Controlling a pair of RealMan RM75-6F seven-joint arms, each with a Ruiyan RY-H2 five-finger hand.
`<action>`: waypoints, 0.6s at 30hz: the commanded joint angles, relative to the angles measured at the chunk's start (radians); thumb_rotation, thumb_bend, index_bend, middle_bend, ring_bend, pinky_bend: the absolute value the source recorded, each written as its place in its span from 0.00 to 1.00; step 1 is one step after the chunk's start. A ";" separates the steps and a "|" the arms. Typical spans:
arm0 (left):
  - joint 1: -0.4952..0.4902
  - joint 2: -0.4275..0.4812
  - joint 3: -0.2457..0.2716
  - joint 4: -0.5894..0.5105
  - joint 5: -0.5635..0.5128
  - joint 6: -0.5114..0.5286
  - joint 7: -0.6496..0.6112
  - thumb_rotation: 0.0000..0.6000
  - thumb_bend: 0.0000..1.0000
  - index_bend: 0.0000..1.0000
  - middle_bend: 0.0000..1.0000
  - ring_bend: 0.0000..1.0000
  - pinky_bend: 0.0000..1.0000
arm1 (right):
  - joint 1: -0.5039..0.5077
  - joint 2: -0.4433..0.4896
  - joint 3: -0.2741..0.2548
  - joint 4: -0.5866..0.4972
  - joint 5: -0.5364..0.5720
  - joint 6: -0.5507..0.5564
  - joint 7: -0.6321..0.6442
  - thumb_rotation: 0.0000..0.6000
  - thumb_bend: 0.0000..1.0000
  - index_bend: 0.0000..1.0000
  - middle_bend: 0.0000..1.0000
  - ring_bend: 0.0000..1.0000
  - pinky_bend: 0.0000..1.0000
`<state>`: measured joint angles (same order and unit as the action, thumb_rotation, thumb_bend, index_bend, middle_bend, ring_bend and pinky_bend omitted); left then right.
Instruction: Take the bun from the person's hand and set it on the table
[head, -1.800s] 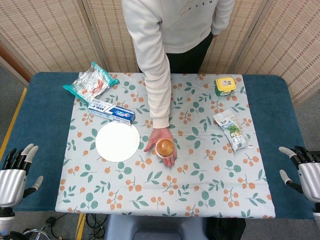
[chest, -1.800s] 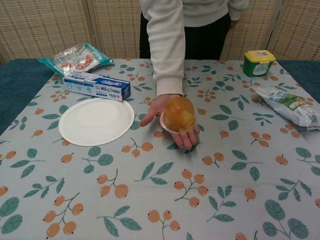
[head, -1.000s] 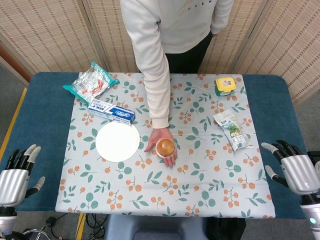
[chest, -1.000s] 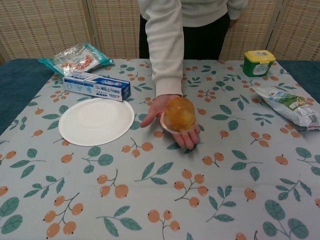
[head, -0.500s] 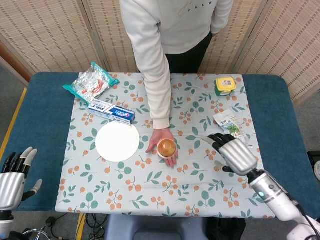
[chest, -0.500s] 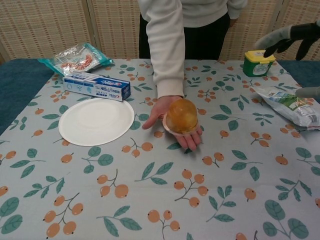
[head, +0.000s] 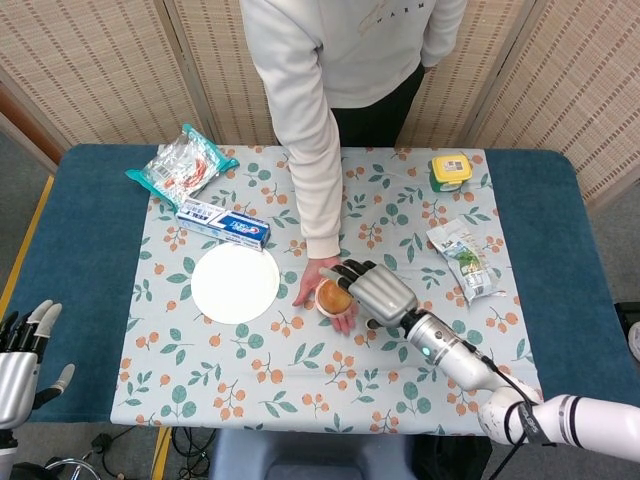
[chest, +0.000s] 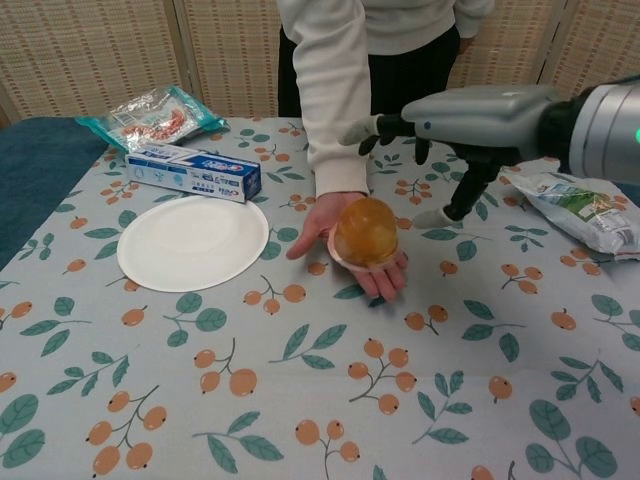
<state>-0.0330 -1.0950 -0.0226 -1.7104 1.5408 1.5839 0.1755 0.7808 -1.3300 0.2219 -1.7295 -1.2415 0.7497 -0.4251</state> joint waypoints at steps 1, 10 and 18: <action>0.006 0.002 0.001 0.002 -0.001 0.006 -0.004 1.00 0.28 0.04 0.04 0.11 0.06 | 0.051 -0.063 -0.004 0.063 0.054 -0.030 -0.043 1.00 0.25 0.06 0.13 0.11 0.27; 0.018 0.003 0.004 0.008 -0.003 0.012 -0.011 1.00 0.28 0.04 0.04 0.11 0.06 | 0.125 -0.156 -0.047 0.163 0.133 -0.046 -0.113 1.00 0.25 0.06 0.13 0.10 0.27; 0.022 -0.003 0.004 0.021 -0.007 0.008 -0.022 1.00 0.28 0.04 0.04 0.11 0.06 | 0.147 -0.212 -0.058 0.216 0.183 -0.013 -0.119 1.00 0.25 0.06 0.16 0.10 0.28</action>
<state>-0.0111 -1.0978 -0.0180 -1.6897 1.5332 1.5919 0.1536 0.9241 -1.5345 0.1630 -1.5207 -1.0623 0.7313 -0.5491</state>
